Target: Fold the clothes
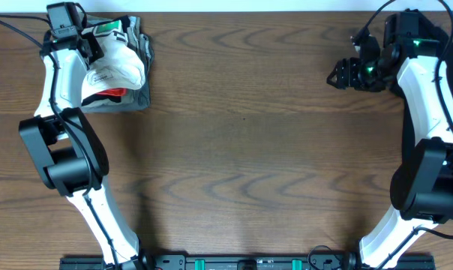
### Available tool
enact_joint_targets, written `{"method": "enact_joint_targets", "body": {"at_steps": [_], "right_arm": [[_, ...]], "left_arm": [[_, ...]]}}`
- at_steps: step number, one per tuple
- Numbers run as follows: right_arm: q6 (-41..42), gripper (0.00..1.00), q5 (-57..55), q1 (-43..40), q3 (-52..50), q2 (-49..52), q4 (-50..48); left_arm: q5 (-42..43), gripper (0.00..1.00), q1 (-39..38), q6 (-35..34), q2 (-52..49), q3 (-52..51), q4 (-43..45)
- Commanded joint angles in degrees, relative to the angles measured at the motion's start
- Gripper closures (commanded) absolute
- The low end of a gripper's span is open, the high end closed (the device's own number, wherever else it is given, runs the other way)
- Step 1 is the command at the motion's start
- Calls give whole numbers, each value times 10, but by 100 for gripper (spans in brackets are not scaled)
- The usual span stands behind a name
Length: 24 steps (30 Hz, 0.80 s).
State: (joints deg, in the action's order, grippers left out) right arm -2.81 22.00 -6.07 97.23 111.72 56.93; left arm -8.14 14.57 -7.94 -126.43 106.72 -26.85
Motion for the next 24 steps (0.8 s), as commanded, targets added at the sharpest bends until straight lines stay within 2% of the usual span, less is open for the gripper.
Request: {"method": "enact_joint_targets", "body": {"at_steps": [1,4,7,8,9,10,16,24], "right_arm": [[-2,26,1,5,73,-4,7],[-16,16,-7,3,156,-5,33],[-16,1,-35,3,264,-7,74],[-16,1,-45,2,299,-8,88],[-16,1,-59,2,340,-10,105],[-16,1,-66,2,374,-13,118],[-16,1,-72,1,513,-35,127],[-16,1,-72,1,522,-52,129]], "left_arm": [[-7,74,7,-7,78,5,-7],[42,55,5,-7,137,5,-24],[98,34,1,-8,200,5,-38],[115,28,-1,-8,220,5,-43],[133,20,-3,-8,243,5,-47],[147,2,-6,-8,261,5,-52],[154,2,-12,-7,344,4,-55],[154,2,-12,-7,368,4,-59]]}}
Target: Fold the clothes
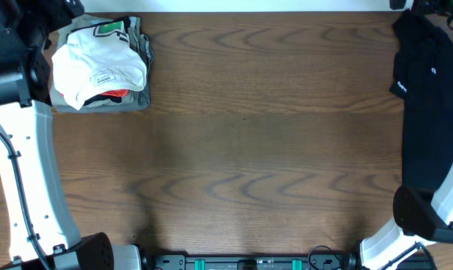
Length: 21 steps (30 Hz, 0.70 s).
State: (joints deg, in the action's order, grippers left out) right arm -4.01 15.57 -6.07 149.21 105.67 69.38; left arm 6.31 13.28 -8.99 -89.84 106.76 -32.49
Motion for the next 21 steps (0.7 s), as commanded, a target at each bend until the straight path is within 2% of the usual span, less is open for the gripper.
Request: {"method": "enact_joint_targets", "body": {"at_steps": [1,9,11,16,21], "right_arm": [[-3,1,-8,1,2,8,7],[-4,1,-8,1,0,8,35],[-29,1,-35,1,0,8,44],[-30,1,-69,5,-1,-13,42],[-114,1,-70,24,-38,-76,-13]], "left_arm": [[10,2,1,3,2,4,-6],[10,2,1,3,2,4,-57],[10,2,1,3,2,4,-78],[10,2,1,3,2,4,-134],[10,2,1,3,2,4,-170]]}}
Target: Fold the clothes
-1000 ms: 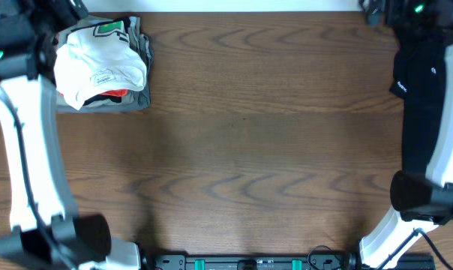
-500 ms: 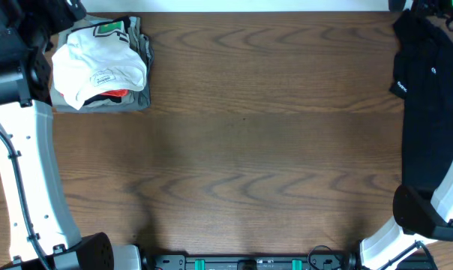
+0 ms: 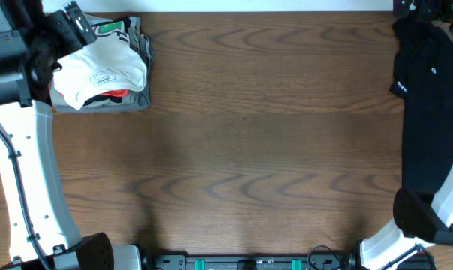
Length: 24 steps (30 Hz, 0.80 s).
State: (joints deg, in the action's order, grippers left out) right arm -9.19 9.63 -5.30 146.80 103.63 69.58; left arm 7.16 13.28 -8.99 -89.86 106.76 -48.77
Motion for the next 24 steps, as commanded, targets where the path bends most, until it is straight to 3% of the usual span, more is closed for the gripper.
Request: {"method": "enact_joint_targets", "body": {"at_steps": [1,7,13,18,24], "right_arm": [[-91,1,-9,23,-42,-79,-38],[-200,1,45,31,-300,-239,-242],[-210,1,92,26,-613,-396,-457],[-283,1,164,26,-849,-516,-555],[-282,1,161,26,-1100,-657,-660]], "left_arm": [[1,2,1,3,2,4,-14],[1,2,1,3,2,4,-20],[1,2,1,3,2,4,-20],[1,2,1,3,2,4,-20],[1,2,1,3,2,4,-20]]}}
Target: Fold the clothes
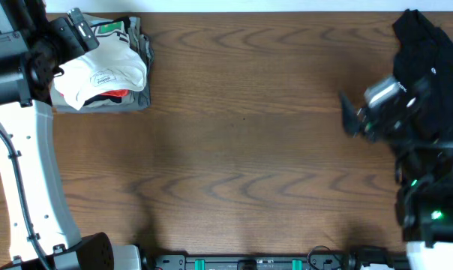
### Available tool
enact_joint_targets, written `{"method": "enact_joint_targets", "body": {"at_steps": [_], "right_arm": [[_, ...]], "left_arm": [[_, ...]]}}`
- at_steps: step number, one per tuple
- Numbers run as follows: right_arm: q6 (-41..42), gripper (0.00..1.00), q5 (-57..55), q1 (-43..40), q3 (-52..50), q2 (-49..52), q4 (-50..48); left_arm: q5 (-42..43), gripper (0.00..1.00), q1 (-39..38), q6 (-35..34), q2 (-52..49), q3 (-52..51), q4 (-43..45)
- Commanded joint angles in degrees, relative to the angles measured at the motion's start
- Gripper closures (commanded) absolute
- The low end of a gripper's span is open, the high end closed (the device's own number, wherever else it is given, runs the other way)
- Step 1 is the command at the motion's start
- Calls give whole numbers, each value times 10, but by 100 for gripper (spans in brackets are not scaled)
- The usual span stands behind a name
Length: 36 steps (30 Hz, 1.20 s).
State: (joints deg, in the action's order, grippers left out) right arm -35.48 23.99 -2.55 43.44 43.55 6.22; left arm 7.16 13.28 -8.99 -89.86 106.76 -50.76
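Note:
A stack of folded clothes (106, 71), white on top with grey and red beneath, lies at the table's far left corner. My left gripper (78, 31) hovers at the stack's upper left edge; its jaw gap is not clear. A black garment (425, 52) spreads along the far right edge. My right wrist (384, 101) is high and close to the camera, in front of the black garment. The right gripper (349, 118) points left over bare wood. Whether it holds any cloth cannot be made out.
The brown wooden table (241, 150) fills the view. The left arm's white links (28, 165) run down the left side. The right arm's base (433, 217) stands at the lower right. A black rail (249, 262) lines the front edge.
The right arm, barely visible at the top right corner before, now shows its wrist and gripper in front of the black garment, pointing left. The left gripper has shifted slightly over the stack.
First the left gripper rested on the folded stack and the right gripper hung over the far right of the table, with no black garment seen. Then the left arm stood back at the left edge and the black garment showed at the right. Now both grippers are in view again.

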Motion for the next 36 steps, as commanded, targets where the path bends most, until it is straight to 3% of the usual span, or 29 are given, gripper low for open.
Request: {"method": "enact_joint_targets", "body": {"at_steps": [1,8,13,20,36], "right_arm": [[-19,1,17,-2,-97,-76,-39],[-11,1,8,0,-281,-218,-93],[162,1,-94,8,-342,-288,-101],[256,1,-149,15,-401,-329,-100],[257,1,-182,20,-431,-395,-24]], "left_arm": [[1,2,1,3,2,4,0],[1,2,1,3,2,4,0],[1,2,1,3,2,4,0],[1,2,1,3,2,4,0],[1,2,1,3,2,4,0]]}}
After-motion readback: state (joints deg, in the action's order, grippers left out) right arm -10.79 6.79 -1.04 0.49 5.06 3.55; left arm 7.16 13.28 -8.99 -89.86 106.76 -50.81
